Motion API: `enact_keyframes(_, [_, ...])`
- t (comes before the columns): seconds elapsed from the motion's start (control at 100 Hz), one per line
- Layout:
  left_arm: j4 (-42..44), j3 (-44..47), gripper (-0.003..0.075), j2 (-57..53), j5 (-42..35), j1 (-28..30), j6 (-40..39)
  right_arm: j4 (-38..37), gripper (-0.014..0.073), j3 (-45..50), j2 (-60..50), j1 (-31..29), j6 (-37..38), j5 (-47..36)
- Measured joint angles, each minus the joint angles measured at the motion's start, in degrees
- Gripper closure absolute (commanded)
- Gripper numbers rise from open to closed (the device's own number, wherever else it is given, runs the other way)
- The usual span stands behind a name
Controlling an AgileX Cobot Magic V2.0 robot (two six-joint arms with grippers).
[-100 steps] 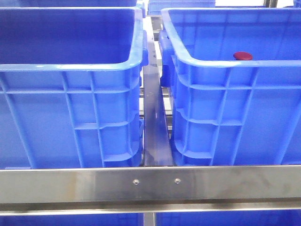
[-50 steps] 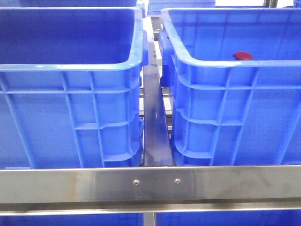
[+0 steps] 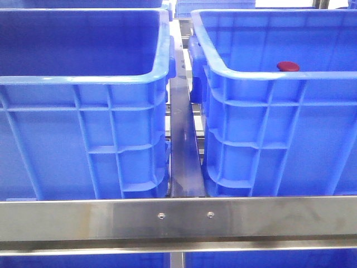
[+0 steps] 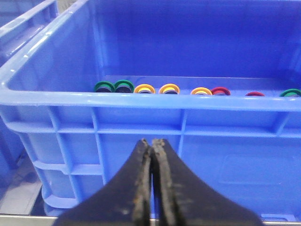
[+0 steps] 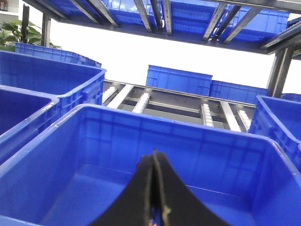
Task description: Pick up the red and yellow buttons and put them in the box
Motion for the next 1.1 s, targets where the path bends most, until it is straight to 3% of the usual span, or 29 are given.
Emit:
enact_keyframes(0.13, [0.0, 0.0, 0.0740, 0.0, 0.0, 0.0, 0.0, 0.0, 0.0662, 1.0, 0.0, 0.0, 0.5, -3.7])
enact_keyframes(0.23, [0.0, 0.0, 0.0740, 0.0, 0.0, 0.0, 0.0, -3.9, 0.0662, 1.7, 0.0, 1.2, 5.9, -6.0])
enact_keyframes(0.54, [0.0, 0.0, 0.0740, 0.0, 0.0, 0.0, 0.0, -44.4, 0.0662, 3.3, -0.1, 5.5, 47.5, -6.6])
enact_keyframes(0.7, [0.0, 0.0, 0.0740, 0.0, 0.0, 0.0, 0.0, -56.1, 0.0662, 8.8, -2.1, 5.8, 61.9, -11.5])
enact_keyframes(0.92, [0.0, 0.0, 0.0740, 0.0, 0.0, 0.0, 0.0, -61.2, 0.0662, 17.3, -5.7, 5.9, 67.4, -13.5])
enact_keyframes(1.1, [0.0, 0.0, 0.0740, 0.0, 0.0, 0.0, 0.0, -66.1, 0.0662, 18.1, -5.8, 6.5, 69.8, -13.5])
